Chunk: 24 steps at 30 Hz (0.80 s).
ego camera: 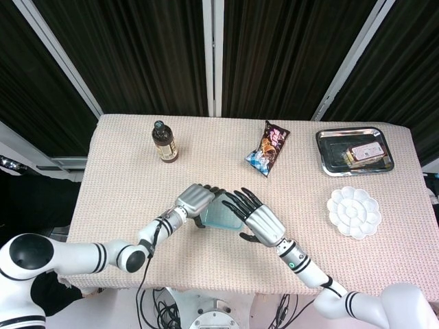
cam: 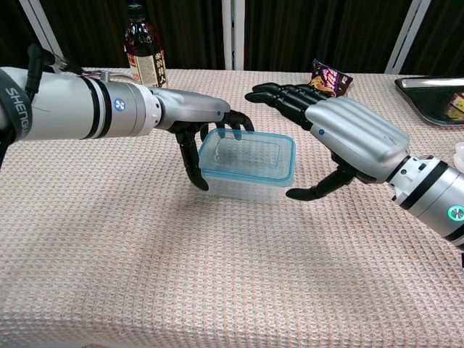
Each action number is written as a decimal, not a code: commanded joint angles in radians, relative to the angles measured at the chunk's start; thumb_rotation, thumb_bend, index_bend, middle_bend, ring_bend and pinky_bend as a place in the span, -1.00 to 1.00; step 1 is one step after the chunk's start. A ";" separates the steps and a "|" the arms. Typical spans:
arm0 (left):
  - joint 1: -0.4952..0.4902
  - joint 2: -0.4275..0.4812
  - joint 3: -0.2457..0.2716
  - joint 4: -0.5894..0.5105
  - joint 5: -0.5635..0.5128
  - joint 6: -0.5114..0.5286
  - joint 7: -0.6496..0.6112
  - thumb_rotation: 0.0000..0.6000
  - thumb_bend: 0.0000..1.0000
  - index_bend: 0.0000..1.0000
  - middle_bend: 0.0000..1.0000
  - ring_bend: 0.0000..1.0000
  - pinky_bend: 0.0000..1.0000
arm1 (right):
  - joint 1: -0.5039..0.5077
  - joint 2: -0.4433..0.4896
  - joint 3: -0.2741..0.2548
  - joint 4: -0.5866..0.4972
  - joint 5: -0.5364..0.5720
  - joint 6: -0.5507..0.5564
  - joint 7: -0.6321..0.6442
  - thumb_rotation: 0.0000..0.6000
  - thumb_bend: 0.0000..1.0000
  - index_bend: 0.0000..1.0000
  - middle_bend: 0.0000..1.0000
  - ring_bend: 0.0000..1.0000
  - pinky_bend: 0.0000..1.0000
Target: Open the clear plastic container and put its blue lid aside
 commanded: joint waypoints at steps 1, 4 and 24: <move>-0.001 -0.001 0.001 0.002 -0.001 -0.001 0.001 1.00 -1.00 -0.59 -0.41 -0.58 -0.39 | 0.011 -0.005 0.003 0.004 0.003 -0.013 -0.001 1.00 -0.95 -1.00 -1.00 -1.00 -1.00; -0.003 -0.003 0.002 0.005 -0.003 -0.002 0.001 1.00 -1.00 -0.59 -0.41 -0.58 -0.39 | 0.018 -0.011 0.005 0.005 0.005 -0.019 0.002 1.00 -0.95 -1.00 -1.00 -1.00 -1.00; 0.009 -0.034 0.020 0.038 0.039 0.025 0.022 1.00 -1.00 -0.58 -0.40 -0.58 -0.39 | 0.039 0.017 0.022 -0.033 0.019 -0.018 -0.020 1.00 -0.95 -1.00 -1.00 -1.00 -1.00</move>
